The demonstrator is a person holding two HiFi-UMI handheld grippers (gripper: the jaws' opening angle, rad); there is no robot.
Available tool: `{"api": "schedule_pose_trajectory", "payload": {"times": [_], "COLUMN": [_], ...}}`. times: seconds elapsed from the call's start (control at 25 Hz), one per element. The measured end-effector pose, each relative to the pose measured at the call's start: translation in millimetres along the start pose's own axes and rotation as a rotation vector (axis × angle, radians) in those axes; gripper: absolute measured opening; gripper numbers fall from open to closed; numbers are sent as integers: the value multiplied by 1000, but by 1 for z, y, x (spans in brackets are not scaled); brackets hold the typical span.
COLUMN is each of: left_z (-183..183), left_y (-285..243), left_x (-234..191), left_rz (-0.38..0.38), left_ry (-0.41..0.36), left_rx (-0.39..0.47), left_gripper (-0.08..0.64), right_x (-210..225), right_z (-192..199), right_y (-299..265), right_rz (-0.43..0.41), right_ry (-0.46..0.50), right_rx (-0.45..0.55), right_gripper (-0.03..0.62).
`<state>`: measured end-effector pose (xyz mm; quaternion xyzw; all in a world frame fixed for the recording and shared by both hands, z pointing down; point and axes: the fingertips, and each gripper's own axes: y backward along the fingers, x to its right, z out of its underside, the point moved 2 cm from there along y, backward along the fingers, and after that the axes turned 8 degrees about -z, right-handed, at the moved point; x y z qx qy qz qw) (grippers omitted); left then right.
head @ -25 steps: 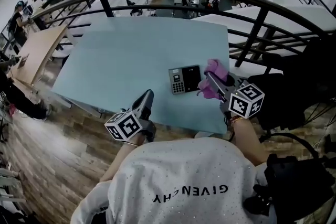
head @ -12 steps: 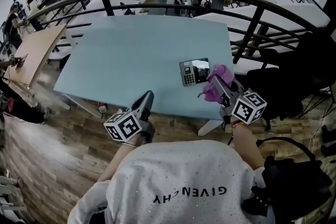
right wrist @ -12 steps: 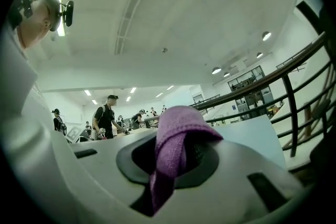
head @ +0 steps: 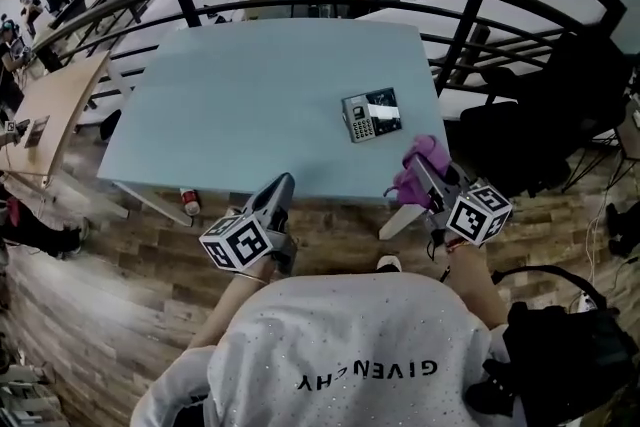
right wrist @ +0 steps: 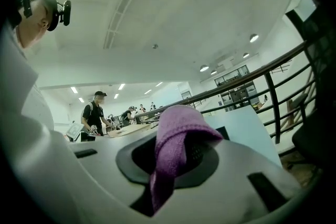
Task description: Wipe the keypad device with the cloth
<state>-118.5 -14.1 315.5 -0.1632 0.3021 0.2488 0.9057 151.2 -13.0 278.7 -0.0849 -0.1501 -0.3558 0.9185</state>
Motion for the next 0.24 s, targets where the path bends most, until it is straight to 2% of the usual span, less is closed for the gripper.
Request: {"api": "schedule_pose_trajectory", "payload": {"times": [0.24], "left_z": [12], "left_y": [-27], "left_x": [-6], "left_rz": [8], "left_ry": [4], "left_rx": [-34], "left_gripper": [0], "right_x": [30], "right_z": [3], "right_y": [-6], "right_rz": [33], "right_ry": [-25], "right_rx": [16], "right_gripper": [44]}}
